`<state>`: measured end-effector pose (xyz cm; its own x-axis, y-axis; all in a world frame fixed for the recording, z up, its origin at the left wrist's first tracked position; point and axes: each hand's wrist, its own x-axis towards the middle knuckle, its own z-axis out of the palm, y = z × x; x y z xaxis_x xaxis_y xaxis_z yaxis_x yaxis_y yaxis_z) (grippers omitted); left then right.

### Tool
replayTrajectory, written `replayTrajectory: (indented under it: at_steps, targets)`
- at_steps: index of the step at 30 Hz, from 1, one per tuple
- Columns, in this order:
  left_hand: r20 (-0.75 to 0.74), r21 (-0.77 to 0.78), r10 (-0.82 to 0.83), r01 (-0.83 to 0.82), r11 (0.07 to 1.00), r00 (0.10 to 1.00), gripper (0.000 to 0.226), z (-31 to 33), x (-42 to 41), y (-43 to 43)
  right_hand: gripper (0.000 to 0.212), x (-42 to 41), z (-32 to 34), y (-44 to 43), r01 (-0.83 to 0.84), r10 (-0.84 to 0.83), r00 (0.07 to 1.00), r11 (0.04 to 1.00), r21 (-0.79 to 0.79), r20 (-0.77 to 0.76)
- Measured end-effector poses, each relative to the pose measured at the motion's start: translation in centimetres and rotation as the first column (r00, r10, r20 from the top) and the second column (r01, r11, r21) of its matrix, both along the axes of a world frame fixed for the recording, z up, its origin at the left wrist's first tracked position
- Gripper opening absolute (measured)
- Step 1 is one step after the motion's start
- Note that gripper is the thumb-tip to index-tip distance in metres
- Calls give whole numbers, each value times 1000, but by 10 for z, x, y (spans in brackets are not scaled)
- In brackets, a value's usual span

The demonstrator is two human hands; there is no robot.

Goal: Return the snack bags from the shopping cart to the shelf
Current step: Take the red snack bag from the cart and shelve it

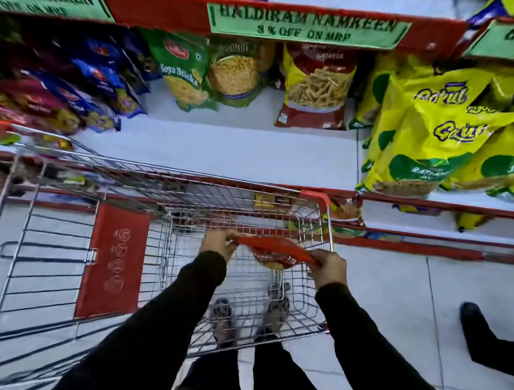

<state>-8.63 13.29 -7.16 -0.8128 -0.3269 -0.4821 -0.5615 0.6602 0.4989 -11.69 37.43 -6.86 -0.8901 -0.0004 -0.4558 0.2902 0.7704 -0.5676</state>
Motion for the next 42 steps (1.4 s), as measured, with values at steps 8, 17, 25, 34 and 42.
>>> replayTrajectory:
  at_steps: [8,17,25,34,42]
  targets:
    - [-285,312,308,-216,925,908,16,41,23,9,15,12,46,8,101,-153,976,949,-299,-154]
    - [-536,574,529,-176,800,658,11,136,1,13,12,-7,141,-3,185,-460,838,746,-639,-294]
    - [-744,563,498,17,826,445,31,259,-53,18,25,-61,253,-7,-38,-611,684,516,-856,-399]
    - [-800,591,529,217,777,285,23,391,-147,38,13,-146,394,0,-267,-641,540,484,-833,-545]
    - [-710,702,660,176,690,245,24,444,-229,63,9,-235,442,8,-241,-610,511,574,-782,-605]
